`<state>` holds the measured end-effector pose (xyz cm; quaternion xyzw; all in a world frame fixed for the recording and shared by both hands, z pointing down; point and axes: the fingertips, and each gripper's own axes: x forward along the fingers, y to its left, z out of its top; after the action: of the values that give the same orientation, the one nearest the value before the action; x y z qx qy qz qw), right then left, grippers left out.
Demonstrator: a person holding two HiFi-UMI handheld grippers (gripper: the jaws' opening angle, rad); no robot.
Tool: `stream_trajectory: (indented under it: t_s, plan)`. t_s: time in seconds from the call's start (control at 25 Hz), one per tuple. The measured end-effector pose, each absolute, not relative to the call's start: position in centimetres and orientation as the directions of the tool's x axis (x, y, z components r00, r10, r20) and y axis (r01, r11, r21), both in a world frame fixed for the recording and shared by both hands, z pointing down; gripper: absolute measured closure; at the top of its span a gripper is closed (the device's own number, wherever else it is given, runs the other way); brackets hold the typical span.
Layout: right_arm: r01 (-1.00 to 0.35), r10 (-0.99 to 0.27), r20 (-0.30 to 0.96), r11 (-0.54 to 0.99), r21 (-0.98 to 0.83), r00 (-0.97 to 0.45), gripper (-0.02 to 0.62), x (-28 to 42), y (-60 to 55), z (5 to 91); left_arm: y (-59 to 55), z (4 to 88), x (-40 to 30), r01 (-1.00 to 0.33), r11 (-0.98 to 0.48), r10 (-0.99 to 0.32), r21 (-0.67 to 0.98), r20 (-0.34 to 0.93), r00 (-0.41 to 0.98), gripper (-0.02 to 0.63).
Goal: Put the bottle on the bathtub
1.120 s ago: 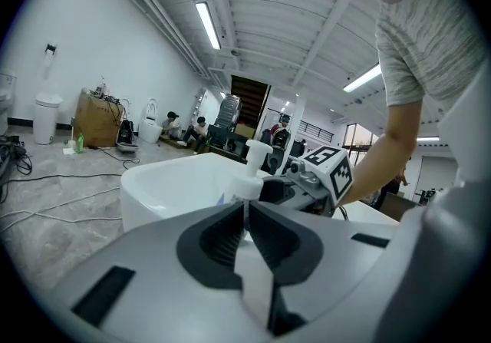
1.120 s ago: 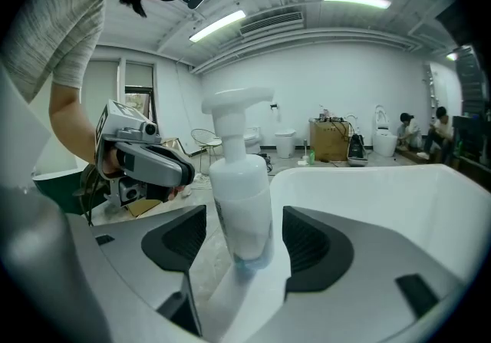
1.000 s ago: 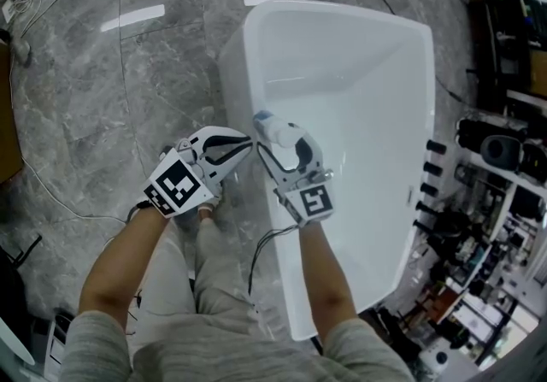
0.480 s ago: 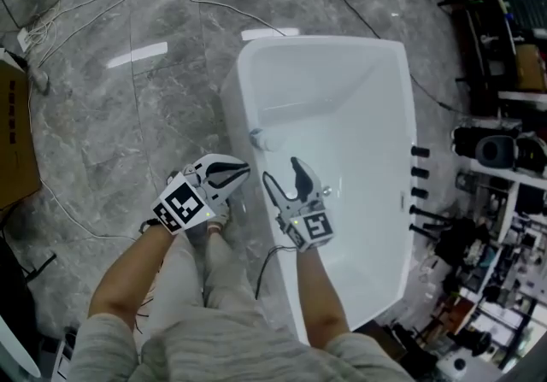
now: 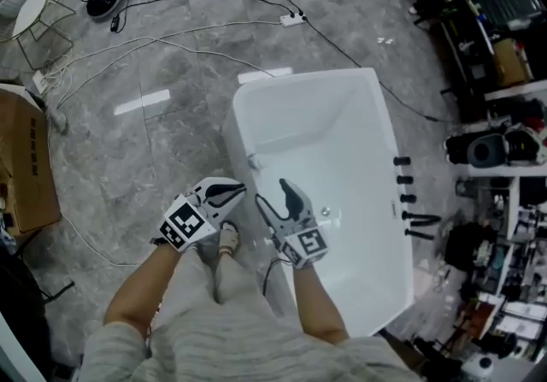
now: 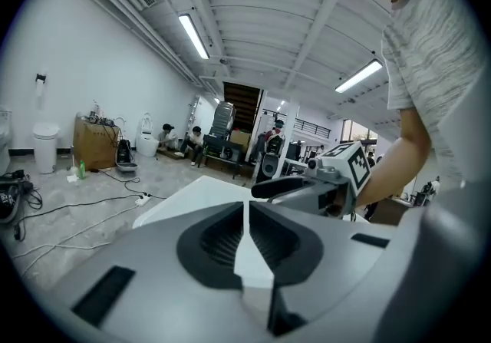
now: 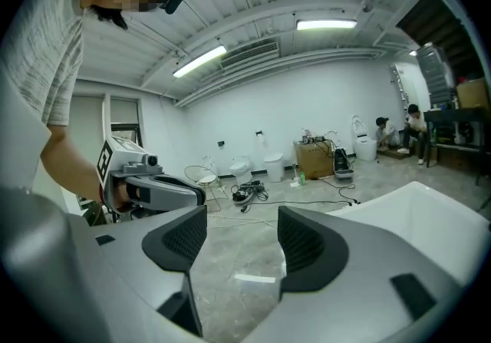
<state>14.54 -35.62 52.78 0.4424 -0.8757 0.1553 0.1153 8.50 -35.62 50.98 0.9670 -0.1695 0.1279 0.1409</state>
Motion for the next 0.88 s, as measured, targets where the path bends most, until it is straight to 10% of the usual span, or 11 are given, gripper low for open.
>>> stream_trajectory:
  t_s: [0.48,0.88]
  plan:
    - [-0.704,-0.676,0.198,0.685,-0.187,-0.710,0.359,11.4,-31.8,40.4,-33.0,41.1,7.8,-0.369,-0.900,-0.315,0.231,0.240,0.918,0.601]
    - [-0.688,-0.667,0.167,0.699,-0.197,-0.726,0.591,9.9,-28.5,35.8,-30.9,36.7,8.2,-0.317,-0.929,-0.283,0.190,0.189,0.940,0.601]
